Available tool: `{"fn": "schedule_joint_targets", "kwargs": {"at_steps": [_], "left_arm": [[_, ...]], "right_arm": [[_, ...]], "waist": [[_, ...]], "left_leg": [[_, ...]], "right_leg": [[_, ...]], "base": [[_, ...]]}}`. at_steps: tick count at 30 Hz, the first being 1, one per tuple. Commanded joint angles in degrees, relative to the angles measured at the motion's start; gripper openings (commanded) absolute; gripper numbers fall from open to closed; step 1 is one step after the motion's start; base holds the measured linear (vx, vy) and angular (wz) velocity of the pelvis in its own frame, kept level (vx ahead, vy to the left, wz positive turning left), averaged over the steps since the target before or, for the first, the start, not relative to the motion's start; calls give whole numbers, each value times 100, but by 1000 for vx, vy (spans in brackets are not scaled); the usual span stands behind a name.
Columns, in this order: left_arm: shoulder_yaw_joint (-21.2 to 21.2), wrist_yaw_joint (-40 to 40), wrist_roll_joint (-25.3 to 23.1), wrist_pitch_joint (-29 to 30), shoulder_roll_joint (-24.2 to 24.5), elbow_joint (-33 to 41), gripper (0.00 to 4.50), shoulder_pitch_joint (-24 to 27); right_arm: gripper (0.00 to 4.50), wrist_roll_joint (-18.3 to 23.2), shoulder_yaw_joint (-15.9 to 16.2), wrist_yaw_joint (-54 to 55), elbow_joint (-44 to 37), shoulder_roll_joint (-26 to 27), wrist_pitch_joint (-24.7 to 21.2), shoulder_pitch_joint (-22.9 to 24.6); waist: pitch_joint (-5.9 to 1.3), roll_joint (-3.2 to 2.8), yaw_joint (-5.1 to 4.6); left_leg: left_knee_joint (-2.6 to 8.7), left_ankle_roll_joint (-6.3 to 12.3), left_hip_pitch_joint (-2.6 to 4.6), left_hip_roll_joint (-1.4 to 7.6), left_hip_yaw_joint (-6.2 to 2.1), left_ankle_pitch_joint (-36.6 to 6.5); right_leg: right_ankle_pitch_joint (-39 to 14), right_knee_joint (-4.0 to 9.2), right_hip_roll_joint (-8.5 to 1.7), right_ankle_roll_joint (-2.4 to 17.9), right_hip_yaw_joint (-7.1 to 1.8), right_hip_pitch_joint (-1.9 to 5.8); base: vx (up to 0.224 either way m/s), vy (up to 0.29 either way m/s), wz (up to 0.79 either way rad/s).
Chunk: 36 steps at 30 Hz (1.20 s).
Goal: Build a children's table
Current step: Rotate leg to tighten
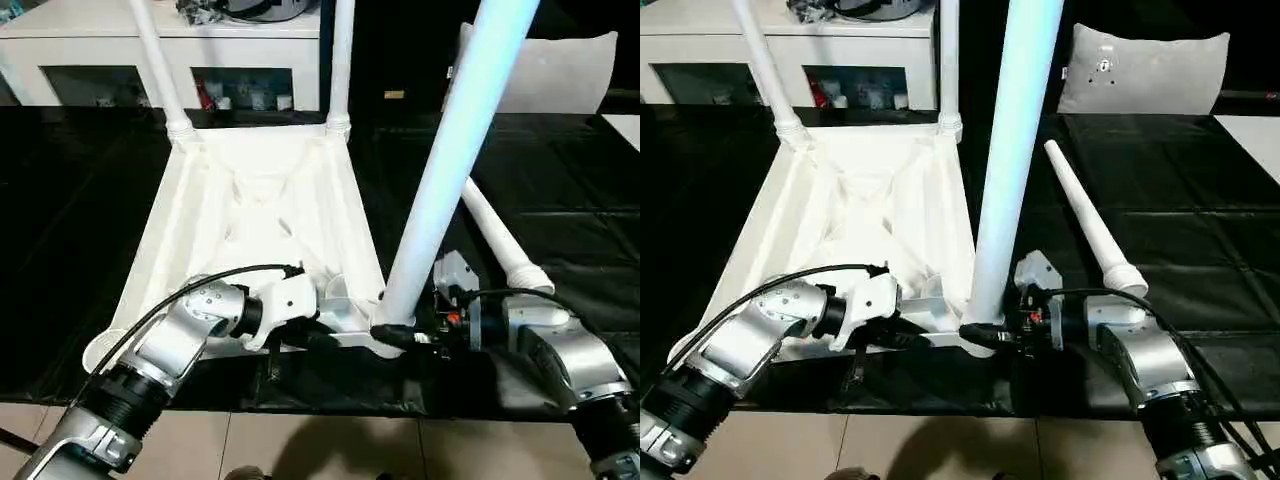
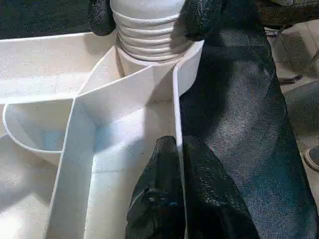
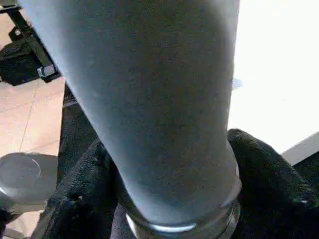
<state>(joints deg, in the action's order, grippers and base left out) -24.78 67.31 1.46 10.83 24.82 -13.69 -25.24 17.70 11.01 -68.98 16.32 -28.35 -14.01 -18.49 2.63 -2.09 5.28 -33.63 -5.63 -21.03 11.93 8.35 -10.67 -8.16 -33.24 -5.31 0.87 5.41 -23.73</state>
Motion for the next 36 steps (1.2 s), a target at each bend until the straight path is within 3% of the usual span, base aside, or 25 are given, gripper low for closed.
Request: {"fn": "schedule_joint_targets", "kwargs": {"at_steps": [1,10,11,12,13,14,15,19,21,24,26,27,28,29,32,36], "left_arm": [[-102,187,30,-155,-14,282,0,-44],[139,-324,233,411,-318,540,0,92],[186,-508,215,506,-409,558,0,107],[219,-638,202,572,-473,570,0,117],[274,-933,144,695,-624,583,0,124],[293,-1214,62,834,-776,623,0,128],[288,-1619,-78,1052,-1024,711,0,137],[331,-2424,-224,1585,-1679,935,0,180],[314,-2937,-374,1694,-2098,907,0,157],[232,-3324,-505,1643,-2402,729,0,55],[162,-3317,-590,1565,-2363,673,0,10],[112,-3318,-697,1547,-2332,634,0,-28],[113,-3316,-739,1565,-2304,623,0,-41],[132,-3316,-773,1609,-2265,625,0,-46],[161,-3273,-835,1632,-2150,628,0,-18],[190,-3158,-856,1399,-1903,540,0,5]], "right_arm": [[288,12,-19,-11,15,-2,-26,-102],[278,141,-158,647,-391,405,-385,198],[278,5,-171,998,-374,544,-341,220],[278,-95,-181,1249,-358,644,-306,234],[278,-277,-216,1741,-283,852,-228,224],[278,-373,-295,2225,-206,1092,-227,201],[277,-412,-469,2907,-104,1465,-287,147],[277,-390,-845,3936,15,2057,-370,36],[277,-374,-1084,4570,204,2385,-380,-90],[277,-516,-1173,5104,555,2635,-33,-245],[277,-482,-1188,5051,585,2671,56,-250],[312,-522,-1213,5052,570,2731,133,-235],[312,-539,-1214,5013,526,2737,172,-206],[347,-554,-1200,4946,449,2717,199,-155],[353,-546,-1200,4761,315,2606,292,-46],[391,-399,-1292,4366,145,2315,466,93]], "waist": [[-403,48,-17],[-388,60,-42],[-382,32,-47],[-364,49,-64],[-358,47,-89],[-338,25,-142],[-327,72,-212],[-330,78,-345],[-355,78,-381],[-389,72,-400],[-412,67,-388],[-409,58,-376],[-414,44,-360],[-413,44,-348],[-415,8,-304],[-406,21,-281]], "left_leg": [[360,434,-4,68,99,-967],[368,370,-7,61,100,-997],[374,328,-3,61,93,-1083],[382,318,-11,49,98,-1148],[394,258,-24,35,87,-1257],[405,170,-18,35,84,-1348],[400,124,-6,1,84,-1511],[373,148,9,-32,73,-1619],[374,204,-26,-26,72,-1475],[364,299,-46,-20,79,-1299],[352,380,-60,-14,88,-1119],[345,435,-58,-8,97,-1043],[342,468,-69,-2,95,-934],[343,476,-70,2,95,-900],[339,495,-50,9,102,-887],[350,512,-47,17,103,-971]], "right_leg": [[-1552,327,-219,1094,-214,385],[-1745,345,-218,1010,-214,384],[-1900,352,-223,967,-211,374],[-2030,384,-215,916,-203,370],[-2251,396,-218,822,-184,389],[-2434,415,-218,730,-185,360],[-2806,479,-218,581,-153,362],[-3292,575,-214,325,-115,321],[-3042,561,-199,351,-120,330],[-2536,511,-193,502,-141,334],[-2149,463,-199,633,-159,342],[-1956,448,-191,716,-168,342],[-1753,418,-193,788,-172,360],[-1680,410,-193,816,-172,365],[-1503,393,-199,916,-178,372],[-1547,399,-198,920,-181,381]], "base": [[0,0,0],[0,0,0],[0,0,0],[0,0,0],[0,0,0],[0,0,0],[0,0,0],[0,0,0],[0,0,0],[0,0,0],[0,0,0],[0,0,0],[0,0,0],[0,0,0],[0,0,0],[0,0,0]]}}
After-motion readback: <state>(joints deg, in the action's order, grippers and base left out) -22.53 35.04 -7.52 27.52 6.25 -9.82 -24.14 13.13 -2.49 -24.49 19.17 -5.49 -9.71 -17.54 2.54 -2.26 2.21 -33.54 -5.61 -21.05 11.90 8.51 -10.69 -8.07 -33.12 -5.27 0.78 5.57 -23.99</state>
